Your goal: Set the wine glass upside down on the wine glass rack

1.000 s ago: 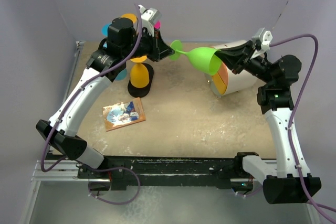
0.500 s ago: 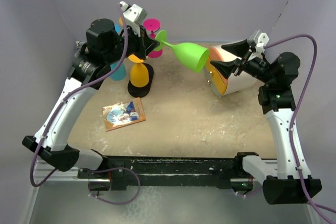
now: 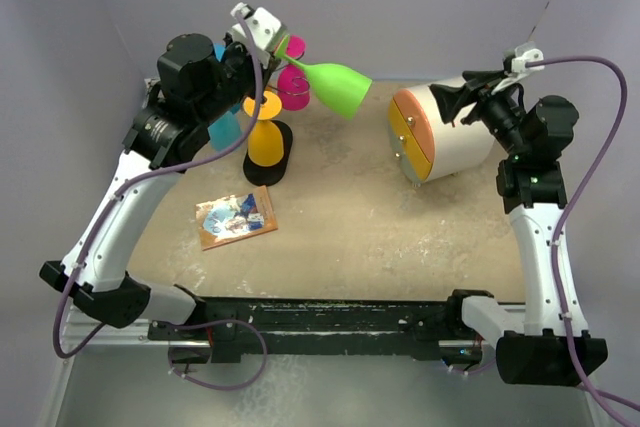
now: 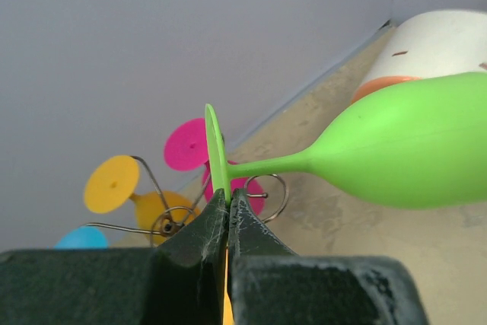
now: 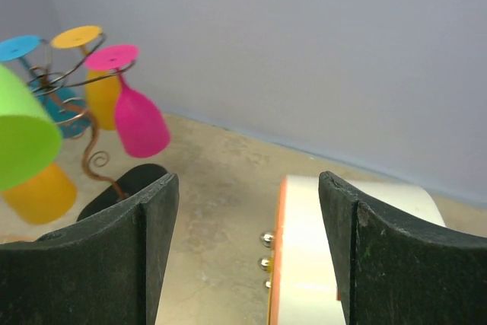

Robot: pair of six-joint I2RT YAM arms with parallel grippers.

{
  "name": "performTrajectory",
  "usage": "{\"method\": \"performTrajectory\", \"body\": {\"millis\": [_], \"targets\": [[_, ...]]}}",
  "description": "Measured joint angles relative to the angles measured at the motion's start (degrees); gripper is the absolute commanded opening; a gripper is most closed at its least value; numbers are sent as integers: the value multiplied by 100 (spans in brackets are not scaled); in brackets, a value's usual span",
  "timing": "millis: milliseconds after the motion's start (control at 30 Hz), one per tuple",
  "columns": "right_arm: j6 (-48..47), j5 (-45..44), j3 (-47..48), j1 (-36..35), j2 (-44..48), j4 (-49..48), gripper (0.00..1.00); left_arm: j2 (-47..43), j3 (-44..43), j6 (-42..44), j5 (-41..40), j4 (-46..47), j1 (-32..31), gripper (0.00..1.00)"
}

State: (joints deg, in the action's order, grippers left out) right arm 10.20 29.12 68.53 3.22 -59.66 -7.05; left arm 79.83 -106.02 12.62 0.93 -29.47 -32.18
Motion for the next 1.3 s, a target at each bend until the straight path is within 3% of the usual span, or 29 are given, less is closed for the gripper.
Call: {"method": "performTrajectory", "body": {"millis": [233, 667, 1300], "targets": [[155, -638, -7, 98, -83, 72, 77, 450, -138, 1429, -710, 245, -417, 0], [116, -776, -44, 136, -83, 63, 77, 1078, 66, 3418, -804, 1137, -573, 0], [81, -599, -107, 136, -111, 11, 77, 1515, 404, 4400, -1102, 1329, -573, 0]]}}
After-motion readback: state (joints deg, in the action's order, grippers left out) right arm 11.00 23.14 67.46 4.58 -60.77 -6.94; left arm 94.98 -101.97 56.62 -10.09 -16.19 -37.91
